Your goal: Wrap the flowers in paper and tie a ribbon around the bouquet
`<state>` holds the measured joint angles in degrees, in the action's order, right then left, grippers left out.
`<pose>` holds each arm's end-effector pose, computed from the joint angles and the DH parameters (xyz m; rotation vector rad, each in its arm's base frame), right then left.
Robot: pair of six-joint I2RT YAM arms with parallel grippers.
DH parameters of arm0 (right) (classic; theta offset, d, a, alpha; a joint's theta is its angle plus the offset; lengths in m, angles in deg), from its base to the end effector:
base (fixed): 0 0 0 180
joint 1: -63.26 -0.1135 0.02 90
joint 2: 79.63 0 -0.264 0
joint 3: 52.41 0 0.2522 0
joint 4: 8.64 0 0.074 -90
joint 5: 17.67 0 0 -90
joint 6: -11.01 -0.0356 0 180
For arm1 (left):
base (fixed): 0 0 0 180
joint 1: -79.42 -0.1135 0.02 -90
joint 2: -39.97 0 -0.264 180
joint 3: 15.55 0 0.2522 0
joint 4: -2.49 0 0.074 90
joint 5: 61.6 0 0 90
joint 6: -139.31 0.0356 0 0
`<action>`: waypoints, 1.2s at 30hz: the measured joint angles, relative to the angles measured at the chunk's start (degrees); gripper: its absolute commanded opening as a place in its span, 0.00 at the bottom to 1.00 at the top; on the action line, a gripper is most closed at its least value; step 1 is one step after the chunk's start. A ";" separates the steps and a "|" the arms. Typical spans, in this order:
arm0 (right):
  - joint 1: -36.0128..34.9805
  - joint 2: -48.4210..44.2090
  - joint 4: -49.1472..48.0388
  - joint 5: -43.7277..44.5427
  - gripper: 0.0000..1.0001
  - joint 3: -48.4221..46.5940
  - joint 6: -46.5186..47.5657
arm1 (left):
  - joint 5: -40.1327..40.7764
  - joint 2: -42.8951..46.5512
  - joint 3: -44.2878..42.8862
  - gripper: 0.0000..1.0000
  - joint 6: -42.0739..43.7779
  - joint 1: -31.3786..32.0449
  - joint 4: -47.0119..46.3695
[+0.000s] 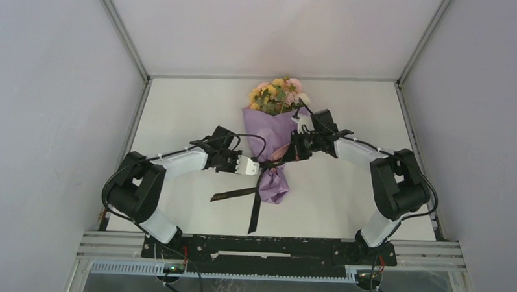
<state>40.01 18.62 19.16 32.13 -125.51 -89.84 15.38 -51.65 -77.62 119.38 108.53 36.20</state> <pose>0.3099 0.1581 0.1868 -0.5754 2.4551 1.1216 0.2545 -0.1509 0.1560 2.0462 1.6485 -0.0624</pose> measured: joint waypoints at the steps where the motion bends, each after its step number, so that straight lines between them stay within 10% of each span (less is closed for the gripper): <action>1: 0.46 -0.96 -0.57 0.46 0.00 1.09 -0.81 | 0.96 0.22 0.00 0.00 0.55 -0.07 -0.17; 18: 13.99 -4.15 -7.45 2.08 0.02 20.72 -9.09 | 8.87 3.78 4.98 0.00 11.28 -6.54 -3.17; 25: 8.79 -3.67 -8.26 -2.89 0.98 16.22 -6.58 | 7.87 3.87 4.83 0.00 11.45 -6.69 -3.58; 36: 0.66 3.65 -12.41 -4.76 0.99 6.99 0.17 | 7.02 3.87 4.83 0.00 11.43 -6.69 -3.41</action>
<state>40.67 22.27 6.75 27.36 -118.51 -89.66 22.40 -47.78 -72.79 130.81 101.84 32.79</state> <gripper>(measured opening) 0.993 0.005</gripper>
